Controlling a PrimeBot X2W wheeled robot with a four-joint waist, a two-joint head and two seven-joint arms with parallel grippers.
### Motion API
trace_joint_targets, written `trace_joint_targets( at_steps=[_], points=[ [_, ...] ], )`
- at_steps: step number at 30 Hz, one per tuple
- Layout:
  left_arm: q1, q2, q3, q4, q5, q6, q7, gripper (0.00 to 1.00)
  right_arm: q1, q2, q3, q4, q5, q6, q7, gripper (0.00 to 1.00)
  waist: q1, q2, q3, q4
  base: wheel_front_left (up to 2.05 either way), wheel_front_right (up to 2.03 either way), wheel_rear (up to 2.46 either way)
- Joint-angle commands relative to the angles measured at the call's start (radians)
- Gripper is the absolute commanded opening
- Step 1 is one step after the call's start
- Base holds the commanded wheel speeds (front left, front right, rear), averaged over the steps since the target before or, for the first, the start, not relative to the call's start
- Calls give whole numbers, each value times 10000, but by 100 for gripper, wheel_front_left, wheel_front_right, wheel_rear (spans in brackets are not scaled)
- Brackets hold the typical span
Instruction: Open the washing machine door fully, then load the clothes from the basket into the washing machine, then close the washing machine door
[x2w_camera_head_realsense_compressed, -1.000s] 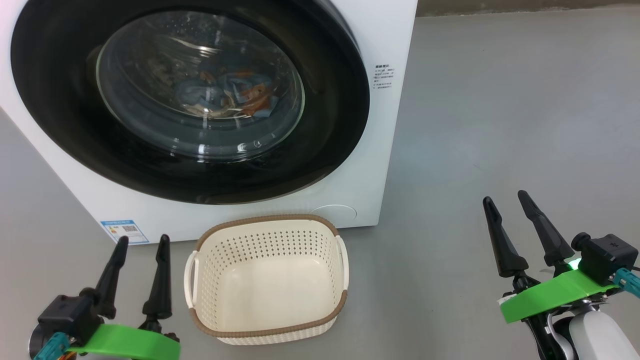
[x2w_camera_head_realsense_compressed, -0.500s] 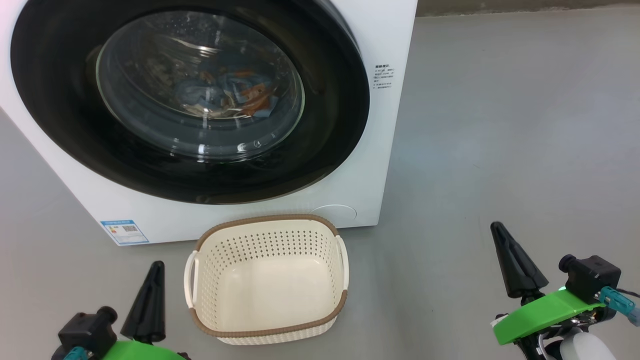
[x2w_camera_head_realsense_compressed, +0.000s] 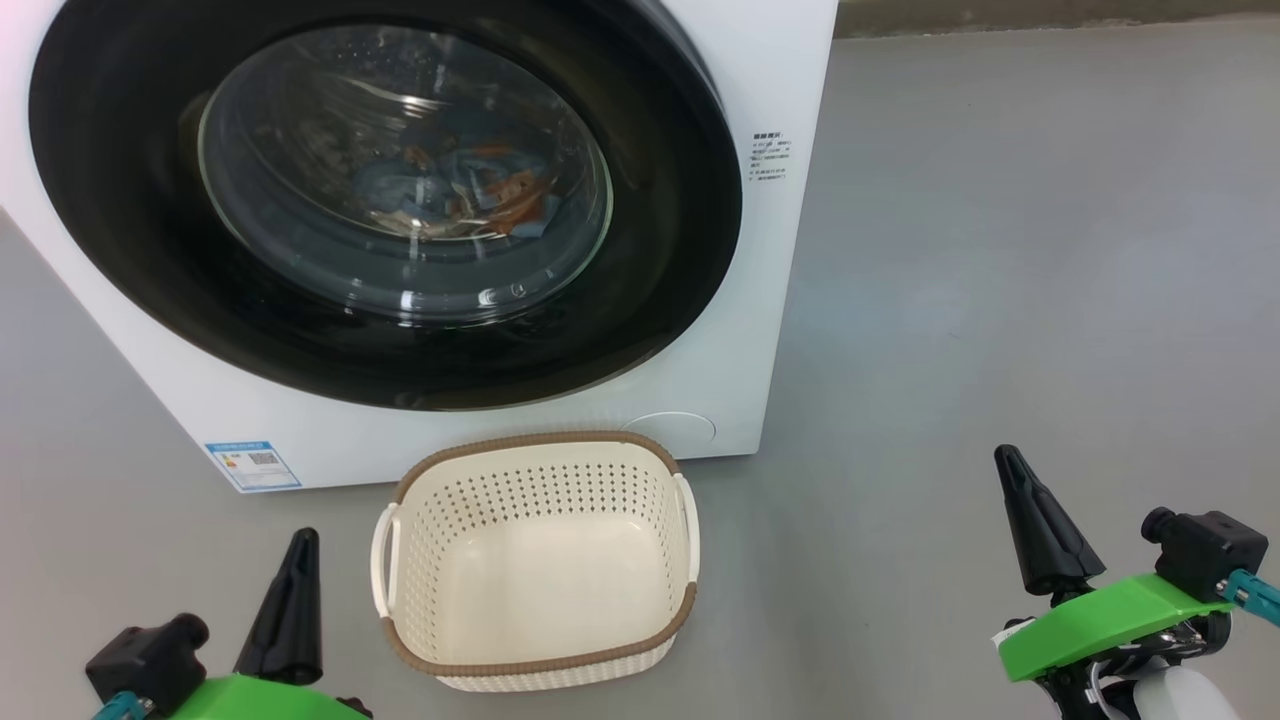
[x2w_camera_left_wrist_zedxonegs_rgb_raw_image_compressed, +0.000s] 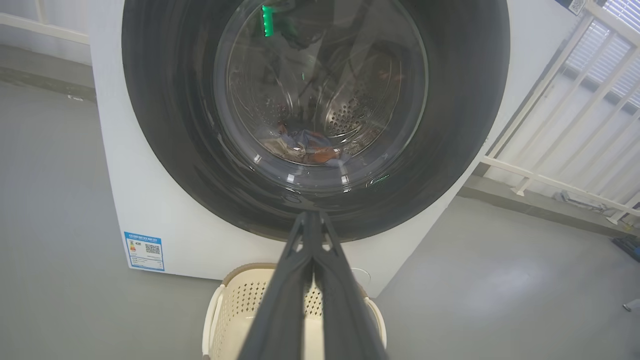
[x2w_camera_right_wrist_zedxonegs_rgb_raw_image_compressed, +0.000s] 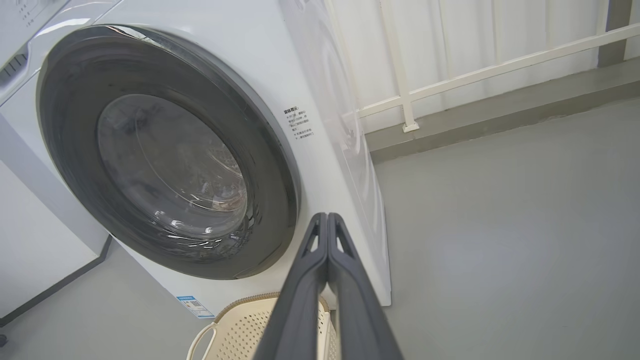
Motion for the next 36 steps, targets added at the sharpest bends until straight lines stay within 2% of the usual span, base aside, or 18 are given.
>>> trace_joint_targets(
  at_steps=[1, 36],
  points=[
    [-273, 98, 168, -166, -245, 23, 34, 0, -209, -23, -138, -280, 274, -11, 70, 0, -1, 0, -5, 4, 0, 0, 0],
    [-435, -50, 668, 150, -3790, 18, 994, 0, -53, 314, -748, -342, 3631, -32, 1020, 0, -1, 0, -130, 93, 0, 0, 0]
  ],
)
